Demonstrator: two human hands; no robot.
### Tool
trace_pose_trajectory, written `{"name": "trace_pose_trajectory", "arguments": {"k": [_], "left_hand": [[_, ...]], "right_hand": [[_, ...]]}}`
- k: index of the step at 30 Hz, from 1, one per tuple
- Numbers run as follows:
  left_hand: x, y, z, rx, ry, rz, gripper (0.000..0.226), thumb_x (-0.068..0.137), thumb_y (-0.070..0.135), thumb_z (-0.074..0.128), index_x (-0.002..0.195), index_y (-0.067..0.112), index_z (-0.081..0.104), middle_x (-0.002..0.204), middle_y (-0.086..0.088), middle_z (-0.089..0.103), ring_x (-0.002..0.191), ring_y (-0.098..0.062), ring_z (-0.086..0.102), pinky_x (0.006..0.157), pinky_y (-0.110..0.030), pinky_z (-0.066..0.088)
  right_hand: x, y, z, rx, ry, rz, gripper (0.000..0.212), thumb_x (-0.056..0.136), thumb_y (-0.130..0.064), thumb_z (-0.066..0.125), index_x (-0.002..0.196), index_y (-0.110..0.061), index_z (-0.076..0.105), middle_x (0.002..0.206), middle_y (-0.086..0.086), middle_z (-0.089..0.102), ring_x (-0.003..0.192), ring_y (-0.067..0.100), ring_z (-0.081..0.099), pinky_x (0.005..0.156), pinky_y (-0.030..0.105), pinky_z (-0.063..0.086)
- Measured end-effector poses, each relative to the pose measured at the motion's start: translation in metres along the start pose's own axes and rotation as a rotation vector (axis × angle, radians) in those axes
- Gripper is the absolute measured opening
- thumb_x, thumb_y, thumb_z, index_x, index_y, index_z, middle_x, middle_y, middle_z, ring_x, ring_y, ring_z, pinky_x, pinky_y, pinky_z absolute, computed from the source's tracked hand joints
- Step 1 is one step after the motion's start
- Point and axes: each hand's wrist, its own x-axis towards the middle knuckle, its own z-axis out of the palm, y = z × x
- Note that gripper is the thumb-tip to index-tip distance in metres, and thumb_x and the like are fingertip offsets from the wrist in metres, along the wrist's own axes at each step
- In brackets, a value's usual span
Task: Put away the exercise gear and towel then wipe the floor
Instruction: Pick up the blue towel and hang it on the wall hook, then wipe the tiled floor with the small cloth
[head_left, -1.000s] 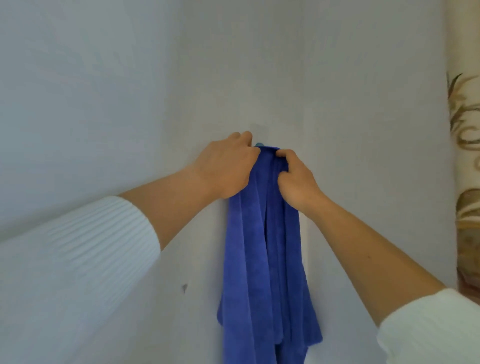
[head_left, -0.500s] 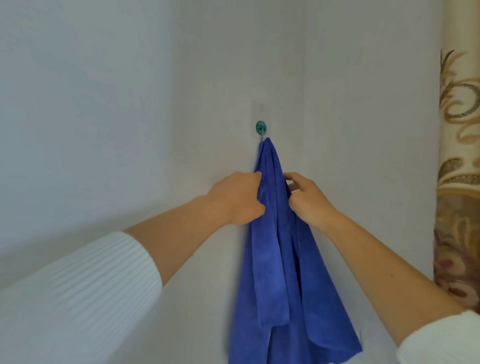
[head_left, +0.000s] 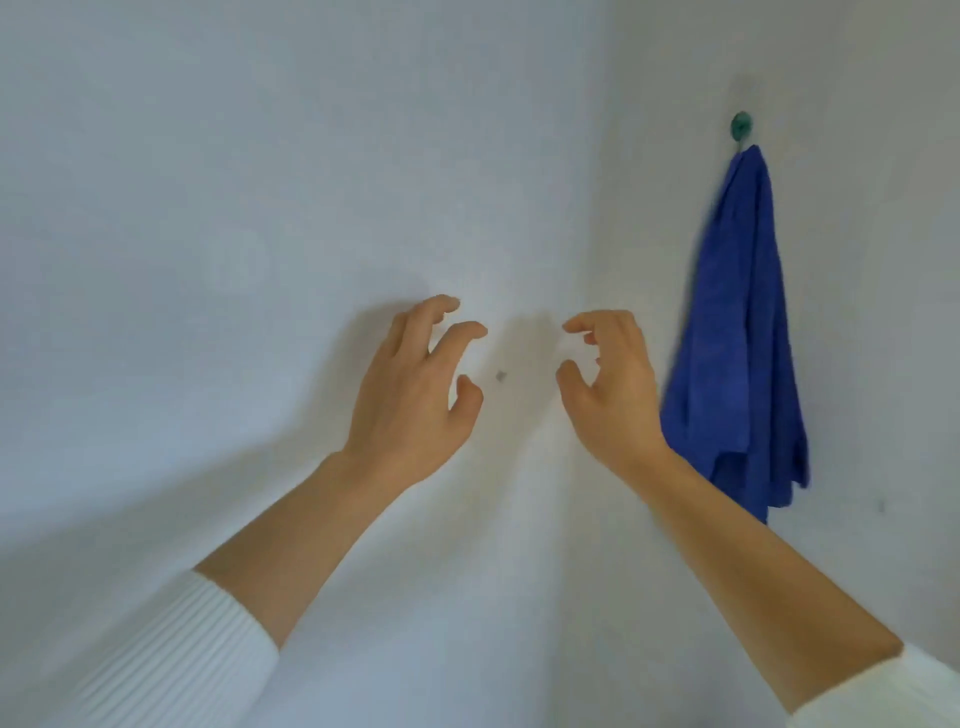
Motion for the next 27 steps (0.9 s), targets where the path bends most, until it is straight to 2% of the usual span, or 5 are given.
{"name": "trace_pose_trajectory", "arguments": {"k": [3, 7, 18, 22, 27], "left_hand": [[-0.078, -0.051, -0.068, 0.084, 0.002, -0.142, 0.04, 0.079, 0.012, 0.056, 0.119, 0.019, 0.059, 0.137, -0.003, 0.044, 0.121, -0.02, 0.042, 0.086, -0.026, 0.043], [-0.177, -0.105, -0.175, 0.212, 0.02, -0.382, 0.039, 0.08, 0.009, 0.057, 0.118, 0.019, 0.06, 0.136, 0.0, 0.046, 0.123, -0.015, 0.041, 0.075, -0.023, 0.042], [-0.388, -0.177, -0.473, 0.796, -0.12, -0.924, 0.043, 0.08, 0.008, 0.057, 0.122, 0.018, 0.056, 0.143, -0.004, 0.041, 0.129, -0.021, 0.039, 0.087, -0.037, 0.047], [-0.452, -0.194, -0.57, 0.969, -0.208, -1.03, 0.041, 0.079, 0.006, 0.057, 0.119, 0.014, 0.058, 0.138, -0.007, 0.048, 0.122, -0.026, 0.048, 0.083, -0.037, 0.046], [-0.527, -0.237, -0.686, 1.126, -0.288, -1.255, 0.048, 0.088, 0.019, 0.049, 0.136, 0.021, 0.042, 0.15, -0.001, 0.031, 0.134, -0.018, 0.032, 0.1, -0.034, 0.036]], "right_hand": [[-0.046, -0.069, 0.06, 0.104, -0.088, -0.106, 0.03, 0.083, -0.014, 0.053, 0.113, -0.012, 0.056, 0.11, -0.007, 0.049, 0.103, 0.011, 0.047, 0.086, 0.025, 0.042], [-0.105, -0.173, 0.137, 0.26, -0.221, -0.21, 0.031, 0.085, -0.022, 0.049, 0.112, -0.01, 0.056, 0.112, 0.002, 0.054, 0.106, 0.014, 0.042, 0.087, 0.034, 0.043], [-0.275, -0.477, 0.311, 0.522, -0.767, -0.514, 0.041, 0.086, -0.023, 0.059, 0.125, -0.012, 0.051, 0.126, 0.004, 0.046, 0.114, 0.024, 0.041, 0.091, 0.034, 0.037], [-0.326, -0.584, 0.358, 0.586, -0.881, -0.611, 0.042, 0.089, -0.026, 0.055, 0.128, -0.015, 0.047, 0.129, 0.001, 0.044, 0.119, 0.022, 0.038, 0.095, 0.033, 0.033], [-0.395, -0.728, 0.421, 0.605, -0.979, -0.788, 0.048, 0.091, -0.034, 0.05, 0.135, -0.017, 0.041, 0.136, 0.0, 0.039, 0.125, 0.021, 0.034, 0.099, 0.034, 0.031]]}}
